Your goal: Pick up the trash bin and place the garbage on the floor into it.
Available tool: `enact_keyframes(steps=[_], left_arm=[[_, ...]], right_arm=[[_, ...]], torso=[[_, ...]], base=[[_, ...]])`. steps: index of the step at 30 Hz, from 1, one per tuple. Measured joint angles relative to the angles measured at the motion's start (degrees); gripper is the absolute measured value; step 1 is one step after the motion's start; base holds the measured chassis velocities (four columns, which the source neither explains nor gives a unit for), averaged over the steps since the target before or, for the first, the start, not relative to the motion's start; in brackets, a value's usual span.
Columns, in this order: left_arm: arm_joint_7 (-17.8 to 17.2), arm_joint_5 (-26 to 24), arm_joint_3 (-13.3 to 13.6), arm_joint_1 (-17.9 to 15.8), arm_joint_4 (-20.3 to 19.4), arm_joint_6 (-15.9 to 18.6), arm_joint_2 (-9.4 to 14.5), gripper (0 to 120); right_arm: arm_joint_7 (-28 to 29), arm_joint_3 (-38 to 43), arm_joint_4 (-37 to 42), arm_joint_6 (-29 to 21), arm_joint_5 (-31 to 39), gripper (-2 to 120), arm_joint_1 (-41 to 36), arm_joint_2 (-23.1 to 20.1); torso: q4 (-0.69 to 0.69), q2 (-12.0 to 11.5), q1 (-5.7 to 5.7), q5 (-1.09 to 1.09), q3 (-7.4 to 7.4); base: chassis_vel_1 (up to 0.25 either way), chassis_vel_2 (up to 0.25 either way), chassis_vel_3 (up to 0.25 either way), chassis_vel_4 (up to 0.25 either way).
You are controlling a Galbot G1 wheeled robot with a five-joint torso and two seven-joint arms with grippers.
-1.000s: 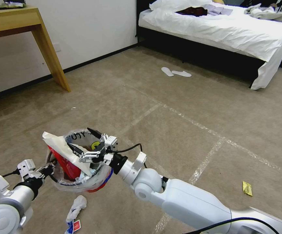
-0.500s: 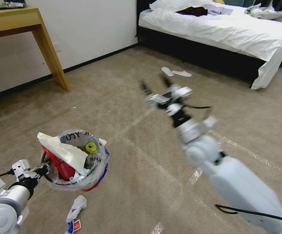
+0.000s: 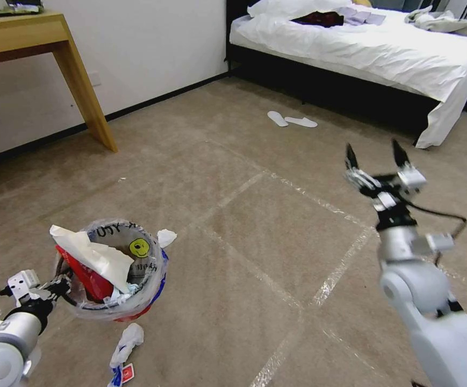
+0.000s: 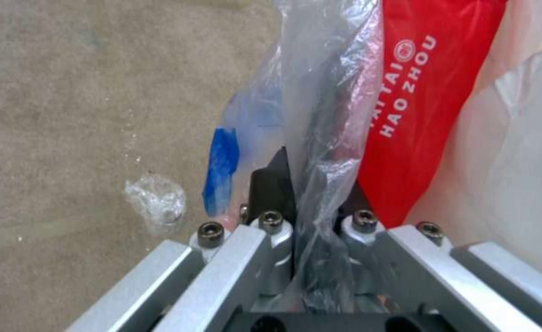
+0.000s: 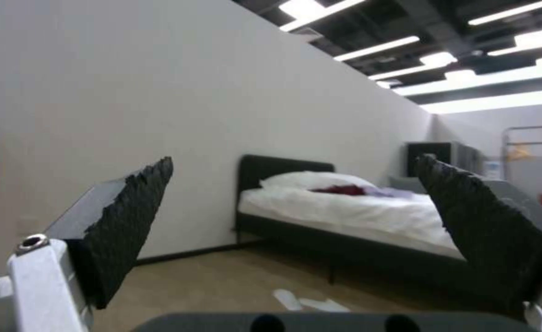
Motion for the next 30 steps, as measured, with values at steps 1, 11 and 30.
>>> enact_keyframes(steps=[1, 11, 30], left_arm=[[0.0, 0.0, 0.0, 0.0, 0.0, 0.0, 0.0, 3], [-0.1, -1.0, -1.5, 0.0, -0.4, -0.3, 0.4, 3], [-0.3, -1.4, -1.5, 0.1, -1.1, -0.3, -0.1, 3]], right_arm=[[0.0, 0.0, 0.0, 0.0, 0.0, 100, 0.0, 0.0], [-0.9, 3.6, 0.9, 2.7, -5.1, 100, -6.8, 6.5], [-1.7, 2.5, -2.0, 5.1, -6.9, 100, -6.7, 9.0]], torso=[[0.00, 0.0, 0.00, 0.00, 0.00], [0.02, 0.0, 0.00, -0.01, 0.00], [0.01, 0.0, 0.01, -0.01, 0.01]], base=[[0.000, 0.000, 0.000, 0.000], [0.000, 0.000, 0.000, 0.000], [-0.086, 0.083, 0.089, -0.090]])
